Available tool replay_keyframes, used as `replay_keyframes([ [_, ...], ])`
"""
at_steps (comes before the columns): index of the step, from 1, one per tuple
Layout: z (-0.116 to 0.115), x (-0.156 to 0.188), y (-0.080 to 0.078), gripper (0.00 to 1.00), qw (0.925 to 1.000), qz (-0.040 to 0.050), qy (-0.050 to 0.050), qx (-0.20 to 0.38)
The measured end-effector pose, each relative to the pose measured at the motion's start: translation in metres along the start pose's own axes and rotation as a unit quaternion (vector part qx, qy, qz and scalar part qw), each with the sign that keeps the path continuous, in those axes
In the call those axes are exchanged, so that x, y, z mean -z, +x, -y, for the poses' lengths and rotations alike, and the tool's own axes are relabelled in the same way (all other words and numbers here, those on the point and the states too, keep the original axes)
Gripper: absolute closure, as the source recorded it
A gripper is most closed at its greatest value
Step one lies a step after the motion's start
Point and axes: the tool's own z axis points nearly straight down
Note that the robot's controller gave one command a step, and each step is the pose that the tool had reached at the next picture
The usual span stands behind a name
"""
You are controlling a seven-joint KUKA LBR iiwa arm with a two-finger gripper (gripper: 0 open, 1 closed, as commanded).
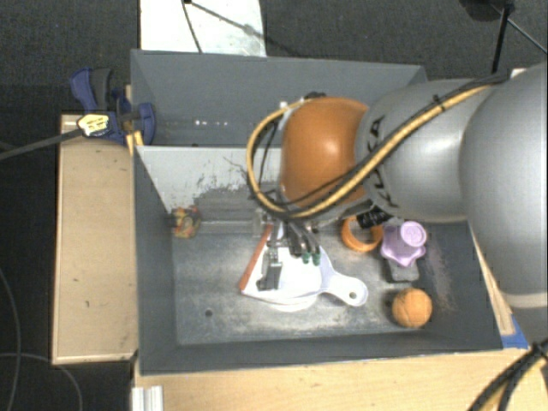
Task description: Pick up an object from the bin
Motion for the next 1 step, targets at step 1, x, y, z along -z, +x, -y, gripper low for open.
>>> replay_keyframes([
  [1,0.0006,0.0047,-0.0015,0.0,1.0,0.0035,-0.001,-0.002],
])
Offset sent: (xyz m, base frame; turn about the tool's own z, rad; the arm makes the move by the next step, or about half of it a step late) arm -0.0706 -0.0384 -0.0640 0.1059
